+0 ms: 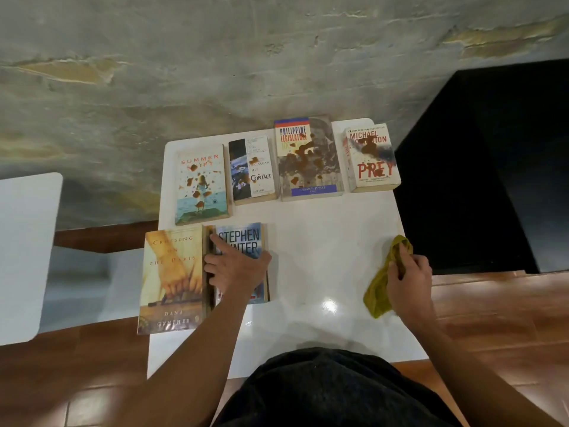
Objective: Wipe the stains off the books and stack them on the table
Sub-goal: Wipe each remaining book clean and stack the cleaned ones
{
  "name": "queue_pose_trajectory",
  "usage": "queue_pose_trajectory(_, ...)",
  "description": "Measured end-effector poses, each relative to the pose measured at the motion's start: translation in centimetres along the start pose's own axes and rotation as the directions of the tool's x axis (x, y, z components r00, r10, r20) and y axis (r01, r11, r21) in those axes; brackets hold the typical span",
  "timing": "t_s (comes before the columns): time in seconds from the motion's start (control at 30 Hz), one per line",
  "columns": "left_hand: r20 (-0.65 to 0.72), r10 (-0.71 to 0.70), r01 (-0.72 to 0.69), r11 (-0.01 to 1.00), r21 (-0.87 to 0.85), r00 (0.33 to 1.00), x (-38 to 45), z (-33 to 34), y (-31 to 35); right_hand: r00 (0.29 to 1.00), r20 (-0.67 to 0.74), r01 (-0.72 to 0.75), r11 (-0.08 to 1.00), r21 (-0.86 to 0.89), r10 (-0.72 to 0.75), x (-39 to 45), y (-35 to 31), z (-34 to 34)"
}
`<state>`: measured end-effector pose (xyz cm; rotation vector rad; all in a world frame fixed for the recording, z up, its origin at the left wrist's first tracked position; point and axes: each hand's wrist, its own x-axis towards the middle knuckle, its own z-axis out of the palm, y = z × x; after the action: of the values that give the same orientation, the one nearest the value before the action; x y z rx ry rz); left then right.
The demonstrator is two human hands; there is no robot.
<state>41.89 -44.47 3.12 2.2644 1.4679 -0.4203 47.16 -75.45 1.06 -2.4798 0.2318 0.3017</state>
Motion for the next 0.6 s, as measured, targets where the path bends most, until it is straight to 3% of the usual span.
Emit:
queue_pose_trajectory(0.2, 0.0, -0.039, 0.039, 0.999, 0.009, 0.999, 0.1, 0.3, -0.2, 0.994, 0.049, 0.103, 0.961, -0.258, -0.094, -0.5, -0.2, 1.2)
queue_pose_trajectory(0.6, 0.038, -0.095, 0.094, 0.995, 0.027, 0.995, 0.1, 0.8, 1.3, 0.977, 0.064, 0.213, 0.904, -0.371, -0.204, 6.6, -0.3, 0.2)
